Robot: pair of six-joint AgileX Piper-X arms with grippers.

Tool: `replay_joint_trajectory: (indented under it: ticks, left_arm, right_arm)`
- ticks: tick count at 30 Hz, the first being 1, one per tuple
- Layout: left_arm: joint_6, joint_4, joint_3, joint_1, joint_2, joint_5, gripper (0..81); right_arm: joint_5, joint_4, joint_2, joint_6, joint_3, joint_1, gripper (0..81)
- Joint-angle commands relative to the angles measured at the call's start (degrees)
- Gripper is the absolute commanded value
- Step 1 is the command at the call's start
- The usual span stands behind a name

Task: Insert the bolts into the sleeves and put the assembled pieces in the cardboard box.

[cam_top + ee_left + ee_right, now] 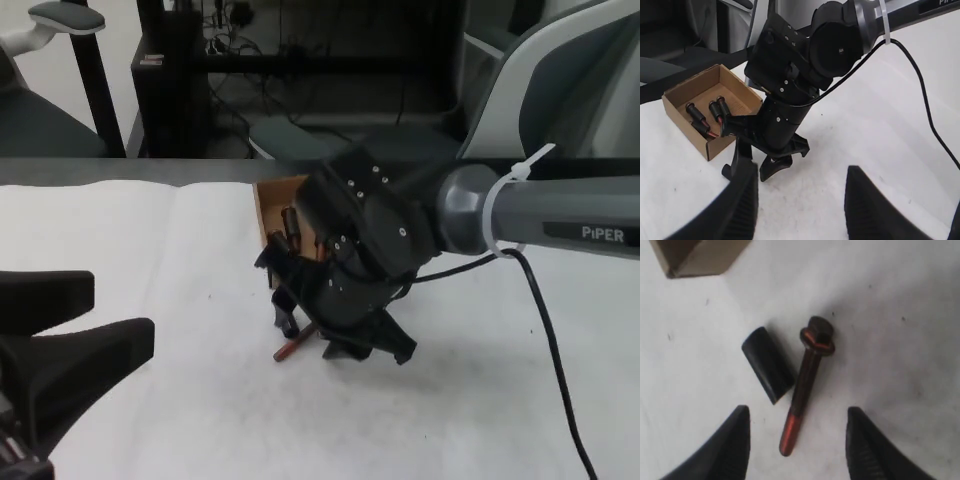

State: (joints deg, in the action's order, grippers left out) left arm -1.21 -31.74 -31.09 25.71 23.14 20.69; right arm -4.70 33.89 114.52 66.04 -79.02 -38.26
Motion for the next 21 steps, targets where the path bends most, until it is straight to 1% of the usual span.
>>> replay_joint_trajectory:
  ticks: [1, 6, 9, 11, 16, 21]
  left_arm:
    - [0.12, 0.77, -0.11, 0.22, -0.4, 0.36, 52.9]
    - [0.12, 0.77, -0.11, 0.22, -0.4, 0.36, 52.9]
    - [0.12, 0.77, -0.11, 0.22, -0.4, 0.36, 52.9]
    - [0.12, 0.77, -0.11, 0.22, -0.4, 0.36, 52.9]
    - [0.12, 0.77, -0.11, 0.22, -0.4, 0.36, 52.9]
    - [0.12, 0.77, -0.11, 0.22, -0.4, 0.36, 52.9]
  right_arm:
    - [-0.37, -0.74, 0.01, 0.04, -0.94, 0.8, 57.5]
    - [-0.37, -0.74, 0.01, 0.04, -0.93, 1.15, 56.4]
    - [-0.37, -0.74, 0.24, 0.04, -0.93, 1.15, 46.3]
    - [-0.37, -0.74, 0.35, 0.04, -0.93, 1.15, 42.4]
    - [-0.38, -2.1, 0.81, 0.04, -0.93, 1.15, 42.6]
    - [-0.83, -3.72, 1.74, 2.07, -1.07, 1.15, 42.6]
